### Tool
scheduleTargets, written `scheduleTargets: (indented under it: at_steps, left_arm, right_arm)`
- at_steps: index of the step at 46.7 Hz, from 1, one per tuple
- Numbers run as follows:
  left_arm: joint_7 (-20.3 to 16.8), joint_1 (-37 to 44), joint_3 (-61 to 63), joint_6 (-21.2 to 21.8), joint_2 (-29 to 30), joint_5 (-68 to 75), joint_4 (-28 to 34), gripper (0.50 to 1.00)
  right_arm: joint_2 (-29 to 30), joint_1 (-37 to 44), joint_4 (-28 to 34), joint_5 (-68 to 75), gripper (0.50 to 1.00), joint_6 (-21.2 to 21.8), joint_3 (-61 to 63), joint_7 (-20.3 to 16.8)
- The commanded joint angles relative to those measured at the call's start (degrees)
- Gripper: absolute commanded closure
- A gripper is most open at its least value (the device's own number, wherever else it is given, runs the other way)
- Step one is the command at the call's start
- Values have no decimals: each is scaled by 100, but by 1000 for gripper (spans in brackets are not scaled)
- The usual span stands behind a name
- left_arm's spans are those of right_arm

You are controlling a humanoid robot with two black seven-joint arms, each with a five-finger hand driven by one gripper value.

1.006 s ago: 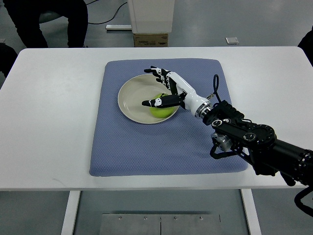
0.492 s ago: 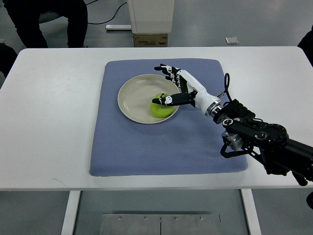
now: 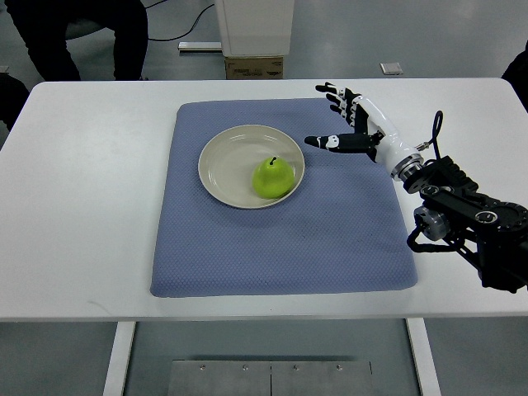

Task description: Place pear on plate with right hand

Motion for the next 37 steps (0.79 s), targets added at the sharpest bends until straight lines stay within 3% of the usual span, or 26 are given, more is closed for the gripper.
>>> scheduleTargets:
  at_steps: [1, 15, 24, 37]
  left_arm:
    - [0, 0, 0, 0, 0, 0, 0, 500]
    - [0, 0, 0, 0, 0, 0, 0, 500]
    - [0, 0, 0, 0, 0, 0, 0, 500]
    - [0, 0, 0, 0, 0, 0, 0, 500]
  right_arm:
    - [13, -33, -52, 25, 502, -23, 246, -91]
    - [294, -138, -351, 745, 502, -120, 1301, -794]
    - [566, -253, -676, 869, 502, -428, 2241, -1374]
    - [628, -384, -694, 860, 500, -437, 2515, -1366]
